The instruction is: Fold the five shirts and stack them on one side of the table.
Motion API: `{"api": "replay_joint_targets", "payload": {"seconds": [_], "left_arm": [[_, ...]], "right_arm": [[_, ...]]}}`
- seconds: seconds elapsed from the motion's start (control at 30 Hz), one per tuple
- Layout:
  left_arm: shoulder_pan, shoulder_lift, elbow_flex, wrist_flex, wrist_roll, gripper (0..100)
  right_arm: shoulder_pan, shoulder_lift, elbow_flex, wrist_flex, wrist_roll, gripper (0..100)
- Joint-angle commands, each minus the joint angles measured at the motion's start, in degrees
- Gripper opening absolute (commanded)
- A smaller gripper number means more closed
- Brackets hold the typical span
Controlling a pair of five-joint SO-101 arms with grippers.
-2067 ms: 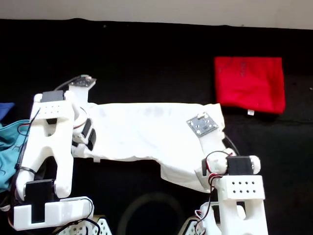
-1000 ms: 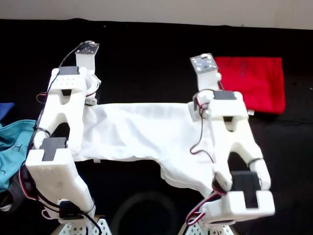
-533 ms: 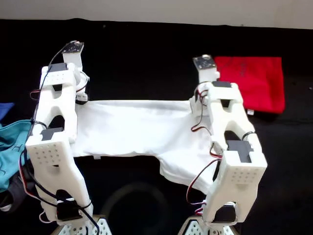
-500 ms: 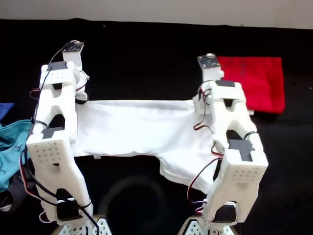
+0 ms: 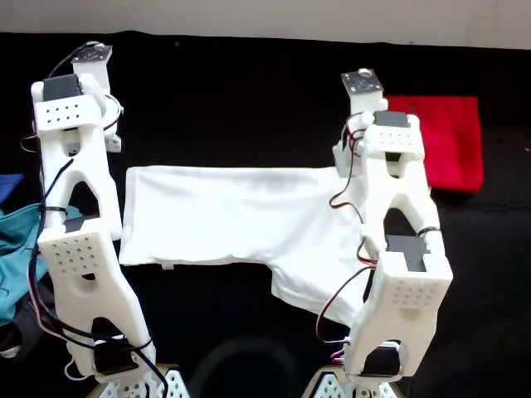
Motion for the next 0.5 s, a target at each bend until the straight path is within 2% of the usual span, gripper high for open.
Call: {"api": "replay_joint_targets", "payload": {"seconds": [0.0, 0.1, 0.27, 0.47], "left_arm": [[2.7, -1.0, -2.5, 6.8, 0.2, 1], [3.6, -2.9, -4.1, 11.6, 0.1, 1], [3.7, -11.0, -2.3, 12.6, 0.1, 1], [4.3, -21.8, 13.8, 12.3, 0.0, 1]], "right_arm": [[-0.9, -9.5, -1.4, 0.9, -3.0, 0.6], [-2.2, -17.0, 3.5, 0.4, -3.1, 0.6], [-4.2, -27.1, 15.1, -2.6, -3.1, 0.6], [-6.7, -39.6, 30.1, -4.2, -3.0, 0.6]]}}
